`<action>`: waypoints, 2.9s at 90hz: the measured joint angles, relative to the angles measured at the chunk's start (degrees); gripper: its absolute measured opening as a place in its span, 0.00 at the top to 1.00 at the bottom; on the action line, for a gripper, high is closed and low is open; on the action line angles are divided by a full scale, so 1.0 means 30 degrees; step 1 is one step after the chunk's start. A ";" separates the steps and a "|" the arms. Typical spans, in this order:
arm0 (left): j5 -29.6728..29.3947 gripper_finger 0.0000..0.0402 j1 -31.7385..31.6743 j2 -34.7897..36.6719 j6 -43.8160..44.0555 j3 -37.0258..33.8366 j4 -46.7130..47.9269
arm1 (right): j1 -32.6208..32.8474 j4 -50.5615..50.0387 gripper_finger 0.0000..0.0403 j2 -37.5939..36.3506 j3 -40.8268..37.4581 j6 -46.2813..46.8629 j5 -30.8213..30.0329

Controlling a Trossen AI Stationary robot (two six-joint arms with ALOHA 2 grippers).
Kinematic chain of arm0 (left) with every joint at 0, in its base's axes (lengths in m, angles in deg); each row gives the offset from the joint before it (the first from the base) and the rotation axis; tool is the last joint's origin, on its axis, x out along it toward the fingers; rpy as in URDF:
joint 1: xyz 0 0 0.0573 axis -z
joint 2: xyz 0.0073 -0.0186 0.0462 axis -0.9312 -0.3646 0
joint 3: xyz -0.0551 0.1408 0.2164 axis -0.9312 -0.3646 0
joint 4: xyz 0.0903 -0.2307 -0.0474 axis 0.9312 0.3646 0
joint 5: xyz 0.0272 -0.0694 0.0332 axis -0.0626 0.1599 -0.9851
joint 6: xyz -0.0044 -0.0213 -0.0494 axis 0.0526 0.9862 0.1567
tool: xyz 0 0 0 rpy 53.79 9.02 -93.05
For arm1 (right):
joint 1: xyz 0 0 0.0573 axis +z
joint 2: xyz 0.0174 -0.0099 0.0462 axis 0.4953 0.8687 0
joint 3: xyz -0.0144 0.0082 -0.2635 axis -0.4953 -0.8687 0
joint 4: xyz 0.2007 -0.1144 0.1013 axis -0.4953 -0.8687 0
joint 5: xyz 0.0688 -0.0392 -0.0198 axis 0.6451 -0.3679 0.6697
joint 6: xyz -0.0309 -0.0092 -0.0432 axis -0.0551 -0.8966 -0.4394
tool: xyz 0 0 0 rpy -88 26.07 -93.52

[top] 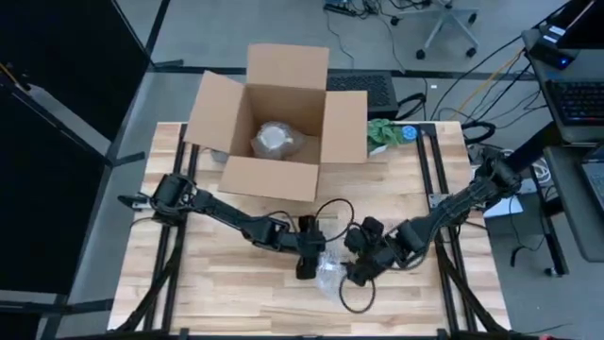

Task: Wrap mug
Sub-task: Wrap the red mug with bubble wrap

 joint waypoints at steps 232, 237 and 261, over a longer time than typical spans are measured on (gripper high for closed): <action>0.1255 0.41 0.0125 0.0066 0.1508 0.5231 0.9391 | 0.0453 1.2760 0.89 0.5910 -0.3617 -0.4197 -0.5070; 0.1246 0.41 0.0196 0.0066 0.1345 0.5231 0.9394 | 0.0445 1.2707 0.89 0.5909 -0.3617 -0.4223 -0.5046; 0.2368 0.41 0.0178 0.0211 0.0886 0.5231 0.9314 | 0.0408 1.2627 0.89 0.5894 -0.3617 -0.4512 -0.4530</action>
